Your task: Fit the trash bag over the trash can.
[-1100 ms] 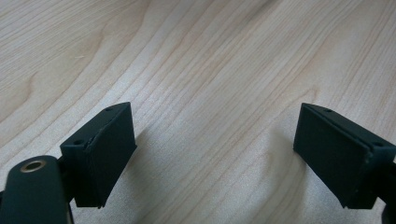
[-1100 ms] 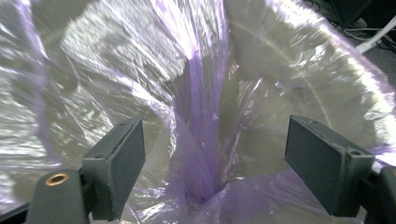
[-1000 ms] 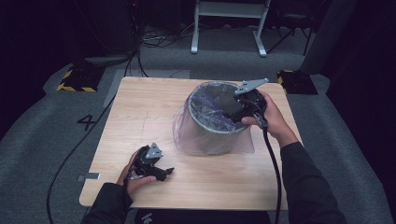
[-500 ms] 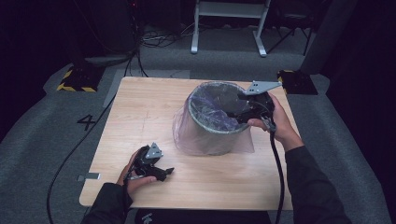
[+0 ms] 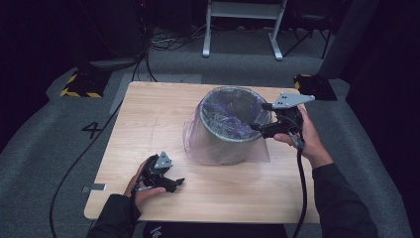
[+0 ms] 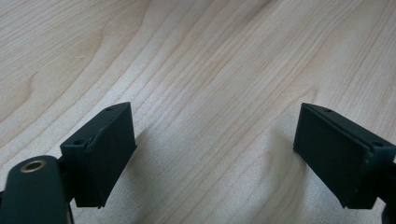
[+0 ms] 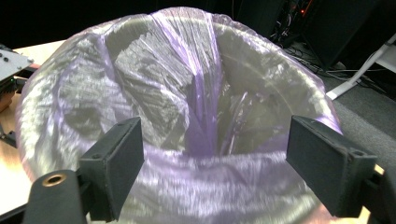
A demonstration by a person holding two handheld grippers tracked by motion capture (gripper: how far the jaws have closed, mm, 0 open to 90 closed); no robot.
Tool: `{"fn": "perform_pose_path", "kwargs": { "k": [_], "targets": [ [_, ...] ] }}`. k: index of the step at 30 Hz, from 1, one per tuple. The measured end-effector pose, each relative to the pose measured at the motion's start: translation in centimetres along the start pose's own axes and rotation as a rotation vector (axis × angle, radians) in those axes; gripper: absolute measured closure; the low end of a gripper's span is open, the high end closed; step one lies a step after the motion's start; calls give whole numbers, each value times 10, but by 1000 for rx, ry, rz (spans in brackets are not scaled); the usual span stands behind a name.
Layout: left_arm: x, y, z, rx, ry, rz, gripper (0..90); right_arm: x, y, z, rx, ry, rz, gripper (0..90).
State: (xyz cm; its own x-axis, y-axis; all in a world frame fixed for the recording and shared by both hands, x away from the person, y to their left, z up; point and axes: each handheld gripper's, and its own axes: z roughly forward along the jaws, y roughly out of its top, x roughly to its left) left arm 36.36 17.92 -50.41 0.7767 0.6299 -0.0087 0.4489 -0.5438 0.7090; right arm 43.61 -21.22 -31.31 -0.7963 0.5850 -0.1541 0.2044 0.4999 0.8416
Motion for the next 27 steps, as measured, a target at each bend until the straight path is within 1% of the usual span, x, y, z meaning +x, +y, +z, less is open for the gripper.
{"fn": "perform_pose_path", "kwargs": {
  "k": [3,7,11,16,19,24,27],
  "targets": [
    [0,0,0,0,0,0,122,0,-5,-6,-3,-2,3,188],
    [0,0,0,0,0,0,122,1,-9,-12,-5,-8,-5,186],
    [0,0,0,0,0,0,122,2,-13,-19,-19,-10,2,186],
    [0,0,0,0,0,1,122,6,-17,-27,-20,-9,-12,184],
    [0,0,0,0,0,0,122,7,-21,-29,-16,-9,-23,180],
    [0,0,0,0,0,0,122,9,-29,-31,3,-14,-27,180],
    [0,0,0,0,1,1,122,11,-34,-33,4,-15,-33,188]
  ]
}}
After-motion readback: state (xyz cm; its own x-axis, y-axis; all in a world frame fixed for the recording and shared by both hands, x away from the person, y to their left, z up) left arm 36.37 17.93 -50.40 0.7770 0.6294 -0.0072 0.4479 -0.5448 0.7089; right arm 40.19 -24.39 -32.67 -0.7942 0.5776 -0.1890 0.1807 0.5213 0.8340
